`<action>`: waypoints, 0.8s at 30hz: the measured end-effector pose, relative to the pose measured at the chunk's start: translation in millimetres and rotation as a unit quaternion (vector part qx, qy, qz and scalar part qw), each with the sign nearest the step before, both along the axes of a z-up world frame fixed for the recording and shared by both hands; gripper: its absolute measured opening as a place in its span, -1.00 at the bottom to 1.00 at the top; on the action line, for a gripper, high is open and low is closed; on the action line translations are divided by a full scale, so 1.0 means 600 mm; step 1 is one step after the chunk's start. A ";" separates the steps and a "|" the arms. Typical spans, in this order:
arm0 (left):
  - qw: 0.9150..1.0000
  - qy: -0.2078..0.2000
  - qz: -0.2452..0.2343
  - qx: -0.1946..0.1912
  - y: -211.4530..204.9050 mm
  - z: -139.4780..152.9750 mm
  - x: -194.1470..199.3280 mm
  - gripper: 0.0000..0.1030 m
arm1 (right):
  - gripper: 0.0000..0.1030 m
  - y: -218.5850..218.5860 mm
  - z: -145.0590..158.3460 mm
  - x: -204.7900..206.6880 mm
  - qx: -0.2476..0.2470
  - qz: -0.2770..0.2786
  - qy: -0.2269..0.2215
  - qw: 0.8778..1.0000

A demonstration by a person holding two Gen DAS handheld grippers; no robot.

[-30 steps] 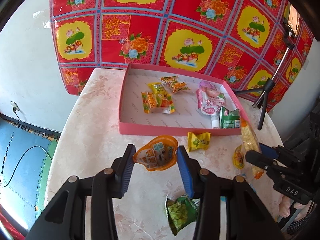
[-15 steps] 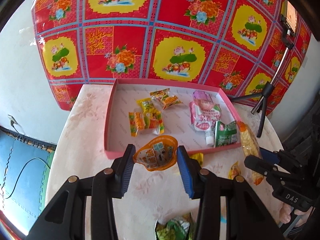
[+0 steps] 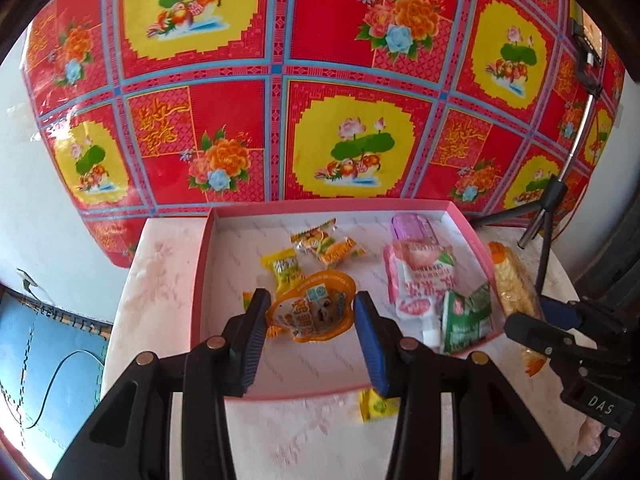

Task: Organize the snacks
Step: 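Carry the wafer packet over the box with the right tool while the left tool lowers the jelly cup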

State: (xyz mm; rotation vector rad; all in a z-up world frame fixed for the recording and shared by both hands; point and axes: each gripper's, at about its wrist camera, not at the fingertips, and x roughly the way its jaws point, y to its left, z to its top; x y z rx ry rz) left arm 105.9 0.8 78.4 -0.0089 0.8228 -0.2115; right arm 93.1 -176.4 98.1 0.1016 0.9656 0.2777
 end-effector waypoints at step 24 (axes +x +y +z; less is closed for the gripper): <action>0.998 0.061 0.027 -0.022 0.013 -0.043 0.123 -0.02 | -0.26 -0.010 -0.042 0.101 -0.011 -0.030 0.017 0.999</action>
